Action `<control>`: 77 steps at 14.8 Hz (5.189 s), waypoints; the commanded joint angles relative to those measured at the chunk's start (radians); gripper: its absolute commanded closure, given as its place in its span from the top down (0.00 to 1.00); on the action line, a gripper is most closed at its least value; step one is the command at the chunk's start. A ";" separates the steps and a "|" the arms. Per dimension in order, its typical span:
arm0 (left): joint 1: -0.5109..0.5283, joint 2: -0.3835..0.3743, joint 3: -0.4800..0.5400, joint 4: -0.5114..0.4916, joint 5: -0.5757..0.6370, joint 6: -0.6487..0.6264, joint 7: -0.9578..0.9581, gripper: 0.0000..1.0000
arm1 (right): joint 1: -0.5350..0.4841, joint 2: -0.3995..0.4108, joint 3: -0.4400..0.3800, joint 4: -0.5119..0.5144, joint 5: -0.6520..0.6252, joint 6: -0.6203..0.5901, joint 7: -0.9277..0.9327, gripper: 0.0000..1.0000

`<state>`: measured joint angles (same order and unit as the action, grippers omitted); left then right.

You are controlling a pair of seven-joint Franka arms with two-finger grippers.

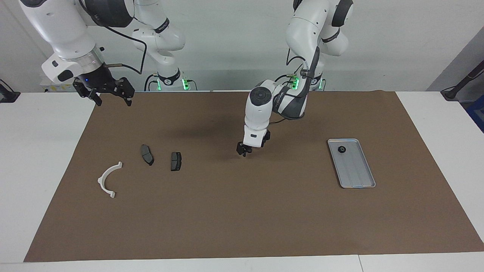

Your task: Pick bearing gear from pile to tray

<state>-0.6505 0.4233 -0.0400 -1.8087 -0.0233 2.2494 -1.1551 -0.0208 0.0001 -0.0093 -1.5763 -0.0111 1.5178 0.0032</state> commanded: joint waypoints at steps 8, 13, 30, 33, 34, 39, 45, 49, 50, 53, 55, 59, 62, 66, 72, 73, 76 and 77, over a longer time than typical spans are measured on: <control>-0.041 0.006 0.014 -0.029 -0.001 0.029 -0.032 0.73 | -0.008 -0.052 -0.015 -0.073 -0.006 0.050 -0.048 1.00; -0.044 0.006 0.014 -0.043 0.000 0.038 -0.032 0.70 | -0.008 -0.077 -0.015 -0.126 -0.006 0.085 -0.048 1.00; -0.029 0.003 0.020 -0.008 0.005 -0.046 -0.031 0.00 | -0.010 -0.077 -0.017 -0.131 -0.003 0.088 -0.046 1.00; 0.017 -0.021 0.022 0.005 0.012 -0.120 -0.002 0.00 | -0.010 -0.077 -0.021 -0.131 0.002 0.088 -0.046 1.00; 0.041 -0.041 0.020 -0.001 0.013 -0.132 0.044 0.00 | -0.010 -0.077 -0.021 -0.131 0.003 0.087 -0.046 1.00; 0.227 -0.144 0.018 -0.050 0.013 -0.189 0.295 0.00 | -0.010 -0.077 -0.021 -0.131 -0.003 0.087 -0.046 1.00; 0.451 -0.149 0.018 -0.055 0.013 -0.195 0.694 0.00 | -0.010 -0.077 -0.021 -0.129 -0.004 0.087 -0.046 1.00; 0.538 -0.144 0.018 -0.055 0.011 -0.168 0.856 0.00 | -0.010 -0.077 -0.021 -0.129 -0.006 0.087 -0.045 1.00; 0.551 -0.144 0.018 -0.055 0.011 -0.156 0.864 0.00 | -0.010 -0.077 -0.021 -0.129 -0.006 0.087 -0.045 1.00; 0.595 -0.138 0.018 -0.055 0.013 -0.123 0.926 0.00 | -0.010 -0.077 -0.021 -0.129 -0.006 0.087 -0.046 1.00; 0.611 -0.133 0.018 -0.058 0.013 -0.097 0.983 0.00 | -0.010 -0.077 -0.021 -0.129 -0.007 0.087 -0.046 1.00; 0.623 -0.101 0.020 -0.058 0.013 -0.013 0.996 0.00 | -0.008 -0.077 -0.021 -0.129 -0.006 0.088 -0.045 1.00; 0.621 -0.075 0.022 -0.058 0.014 0.018 0.997 0.00 | -0.008 -0.075 -0.021 -0.129 -0.007 0.088 -0.045 1.00; 0.650 -0.064 0.022 -0.058 0.077 0.019 1.002 0.00 | -0.008 -0.075 -0.021 -0.129 -0.006 0.088 -0.046 1.00; 0.660 -0.058 0.020 -0.132 0.077 0.084 0.996 0.00 | -0.008 -0.075 -0.021 -0.129 -0.006 0.088 -0.046 1.00; 0.663 -0.057 0.020 -0.133 0.075 0.073 0.996 0.00 | -0.008 -0.075 -0.021 -0.129 -0.006 0.088 -0.046 1.00; 0.663 -0.057 0.020 -0.136 0.071 0.070 0.996 0.00 | -0.008 -0.074 -0.021 -0.129 -0.006 0.088 -0.046 1.00; 0.663 -0.058 0.020 -0.138 0.069 0.071 0.994 0.00 | -0.008 -0.074 -0.021 -0.129 -0.006 0.088 -0.046 1.00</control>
<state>0.0041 0.3709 -0.0146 -1.9196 0.0302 2.3006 -0.1574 -0.0207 -0.0527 -0.0320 -1.6753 -0.0118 1.5783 -0.0152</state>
